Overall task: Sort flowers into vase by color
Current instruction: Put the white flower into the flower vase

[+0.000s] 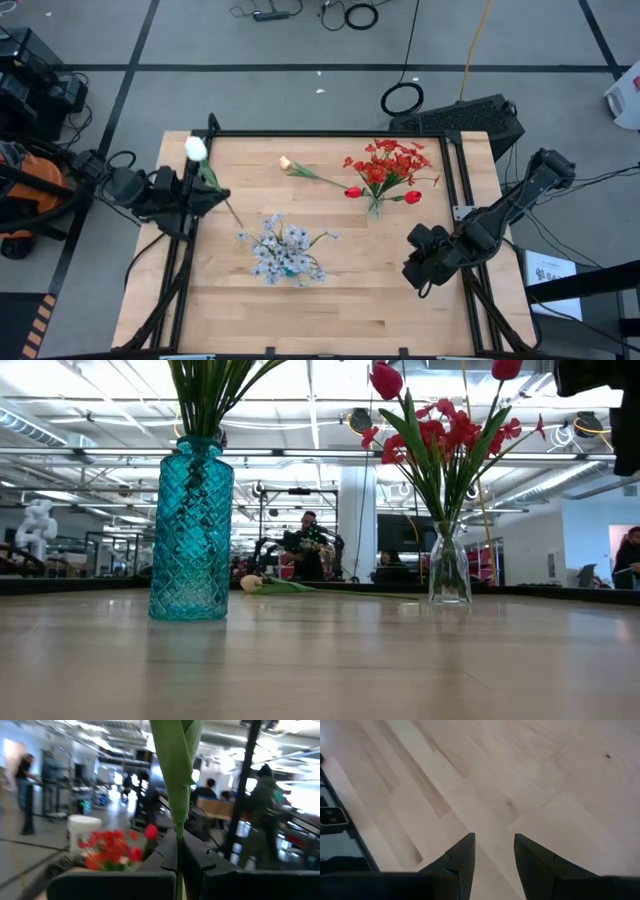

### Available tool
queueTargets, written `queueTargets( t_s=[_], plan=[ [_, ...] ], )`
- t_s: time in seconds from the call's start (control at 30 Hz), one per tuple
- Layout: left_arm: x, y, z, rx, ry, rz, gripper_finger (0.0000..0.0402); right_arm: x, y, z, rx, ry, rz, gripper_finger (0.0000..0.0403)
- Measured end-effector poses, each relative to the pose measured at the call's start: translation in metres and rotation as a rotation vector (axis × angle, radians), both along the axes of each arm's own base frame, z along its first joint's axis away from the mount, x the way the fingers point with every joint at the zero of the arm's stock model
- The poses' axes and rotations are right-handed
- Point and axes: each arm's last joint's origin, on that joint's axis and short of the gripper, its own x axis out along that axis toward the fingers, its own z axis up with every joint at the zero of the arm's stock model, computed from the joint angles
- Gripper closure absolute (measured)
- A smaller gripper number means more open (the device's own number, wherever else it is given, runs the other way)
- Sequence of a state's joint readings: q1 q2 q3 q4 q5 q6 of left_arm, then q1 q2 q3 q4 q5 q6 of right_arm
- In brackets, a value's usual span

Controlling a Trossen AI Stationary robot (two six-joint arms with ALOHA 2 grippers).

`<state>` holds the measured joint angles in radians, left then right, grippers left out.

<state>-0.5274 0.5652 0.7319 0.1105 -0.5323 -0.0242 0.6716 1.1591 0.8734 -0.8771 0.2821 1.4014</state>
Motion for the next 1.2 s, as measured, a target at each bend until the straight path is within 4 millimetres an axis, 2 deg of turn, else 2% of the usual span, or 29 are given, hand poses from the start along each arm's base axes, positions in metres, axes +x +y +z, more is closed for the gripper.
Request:
queueTargets(
  t_s=[0.33, 0.53, 0.77, 0.97, 1.2],
  plan=[
    [-0.012, -0.022, -0.002, -0.032, 0.021, -0.224, 0.0395, 0.006, 0.003, 0.004, 0.008, -0.097, -0.029, 0.0275],
    [-0.005, -0.051, -0.008, -0.004, 0.065, -0.325, 0.0395, 0.009, 0.003, 0.005, 0.032, -0.122, -0.054, 0.0275],
    [0.012, -0.093, -0.017, 0.053, 0.049, -0.314, 0.0395, 0.012, 0.005, 0.003, 0.091, -0.120, -0.146, 0.0275],
    [0.014, -0.128, -0.024, 0.091, 0.007, -0.273, 0.0395, 0.021, 0.012, -0.006, 0.069, -0.108, -0.115, 0.0275],
    [0.026, -0.160, -0.046, 0.169, 0.022, -0.164, 0.0395, 0.033, 0.021, -0.024, 0.014, -0.067, -0.078, 0.0275]
  ],
)
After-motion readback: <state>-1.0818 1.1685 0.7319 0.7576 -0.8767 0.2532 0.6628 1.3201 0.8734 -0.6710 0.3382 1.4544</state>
